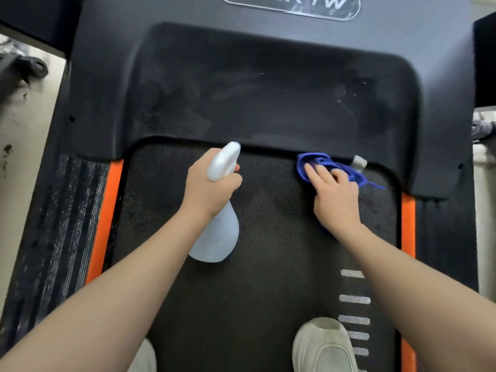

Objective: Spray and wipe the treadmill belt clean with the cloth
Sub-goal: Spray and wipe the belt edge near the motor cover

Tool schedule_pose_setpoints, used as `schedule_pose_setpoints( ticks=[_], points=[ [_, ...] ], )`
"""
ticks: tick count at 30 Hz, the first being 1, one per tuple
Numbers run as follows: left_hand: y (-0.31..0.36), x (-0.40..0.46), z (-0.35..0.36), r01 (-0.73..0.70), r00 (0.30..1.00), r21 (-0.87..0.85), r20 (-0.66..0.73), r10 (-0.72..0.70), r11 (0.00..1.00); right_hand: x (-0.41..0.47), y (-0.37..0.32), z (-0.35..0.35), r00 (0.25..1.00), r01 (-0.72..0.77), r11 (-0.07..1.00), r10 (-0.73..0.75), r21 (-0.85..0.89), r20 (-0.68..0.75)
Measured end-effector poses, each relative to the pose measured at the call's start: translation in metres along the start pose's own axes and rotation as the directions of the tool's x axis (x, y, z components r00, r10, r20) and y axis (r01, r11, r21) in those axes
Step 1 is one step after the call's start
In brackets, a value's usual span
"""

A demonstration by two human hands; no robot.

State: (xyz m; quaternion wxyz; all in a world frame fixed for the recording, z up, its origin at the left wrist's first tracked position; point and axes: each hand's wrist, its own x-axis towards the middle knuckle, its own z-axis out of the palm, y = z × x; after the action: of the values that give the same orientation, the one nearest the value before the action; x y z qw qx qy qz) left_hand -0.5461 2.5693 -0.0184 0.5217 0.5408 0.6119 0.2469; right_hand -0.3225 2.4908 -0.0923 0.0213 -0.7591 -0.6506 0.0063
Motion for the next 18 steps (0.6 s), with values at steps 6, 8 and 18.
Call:
schedule_pose_setpoints(
  ticks=[6,8,18],
  points=[
    [0.002,0.001,0.005,-0.004,1.000,0.008,-0.002,0.004,1.000,-0.003,-0.089,0.005,0.996,0.054,0.982,-0.065,0.183,0.056],
    [0.002,0.000,0.007,-0.020,1.000,0.018,0.010,0.020,1.000,0.002,-0.086,0.006,0.957,0.277,0.951,-0.285,0.136,0.045],
    [0.002,0.004,0.007,0.001,0.999,0.020,0.038,-0.001,1.000,0.002,-0.045,-0.008,0.970,-0.211,0.930,0.161,0.300,0.182]
  ],
)
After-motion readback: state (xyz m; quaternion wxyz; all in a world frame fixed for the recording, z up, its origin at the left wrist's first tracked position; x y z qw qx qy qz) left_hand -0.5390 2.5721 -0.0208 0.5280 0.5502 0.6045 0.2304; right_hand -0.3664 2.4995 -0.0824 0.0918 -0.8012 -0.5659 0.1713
